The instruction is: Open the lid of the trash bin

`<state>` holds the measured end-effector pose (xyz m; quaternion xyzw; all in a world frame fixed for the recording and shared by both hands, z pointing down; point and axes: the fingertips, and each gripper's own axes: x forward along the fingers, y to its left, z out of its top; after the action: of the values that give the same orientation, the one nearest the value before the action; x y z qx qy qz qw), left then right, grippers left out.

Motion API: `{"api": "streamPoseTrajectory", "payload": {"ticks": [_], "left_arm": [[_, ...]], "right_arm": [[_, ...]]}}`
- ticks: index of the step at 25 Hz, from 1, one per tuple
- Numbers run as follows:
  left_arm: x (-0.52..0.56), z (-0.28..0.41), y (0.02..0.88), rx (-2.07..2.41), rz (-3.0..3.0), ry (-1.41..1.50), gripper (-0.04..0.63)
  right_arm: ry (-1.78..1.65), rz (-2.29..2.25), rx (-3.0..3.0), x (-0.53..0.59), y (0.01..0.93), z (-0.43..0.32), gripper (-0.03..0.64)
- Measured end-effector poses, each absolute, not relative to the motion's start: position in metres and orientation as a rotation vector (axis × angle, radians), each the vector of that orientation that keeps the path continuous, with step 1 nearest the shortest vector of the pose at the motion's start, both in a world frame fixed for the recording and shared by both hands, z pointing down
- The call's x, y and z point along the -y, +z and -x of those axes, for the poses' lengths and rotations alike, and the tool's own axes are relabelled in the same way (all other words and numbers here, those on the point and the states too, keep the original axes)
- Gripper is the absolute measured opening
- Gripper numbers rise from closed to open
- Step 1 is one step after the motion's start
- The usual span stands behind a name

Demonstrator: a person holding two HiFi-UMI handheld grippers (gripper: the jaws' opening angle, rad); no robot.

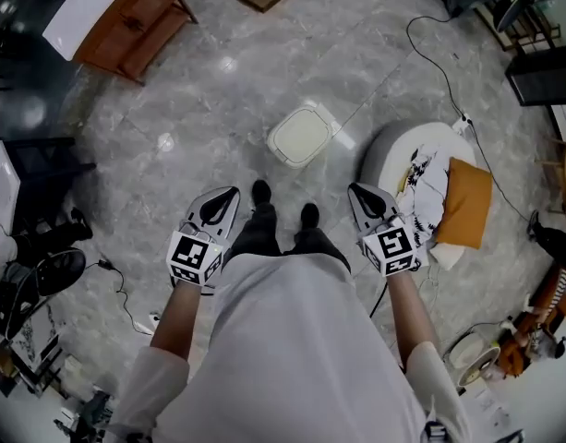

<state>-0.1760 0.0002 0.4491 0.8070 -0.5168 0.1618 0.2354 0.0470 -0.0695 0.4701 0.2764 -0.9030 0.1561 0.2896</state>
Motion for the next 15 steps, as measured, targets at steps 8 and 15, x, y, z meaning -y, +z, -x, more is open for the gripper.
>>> {"api": "streamPoseTrajectory", "payload": {"ticks": [8, 15], "left_arm": [[0.017, 0.191, 0.496, 1.216, -2.279, 0.569, 0.018], [0.034, 0.185, 0.538, 1.061, -2.31, 0.623, 0.018]], "right_arm": [[0.499, -0.837, 2.32, 0.06, 0.49, -0.043, 0.031], [0.582, -0.884, 2.275, 0.051, 0.522, -0.03, 0.032]]}}
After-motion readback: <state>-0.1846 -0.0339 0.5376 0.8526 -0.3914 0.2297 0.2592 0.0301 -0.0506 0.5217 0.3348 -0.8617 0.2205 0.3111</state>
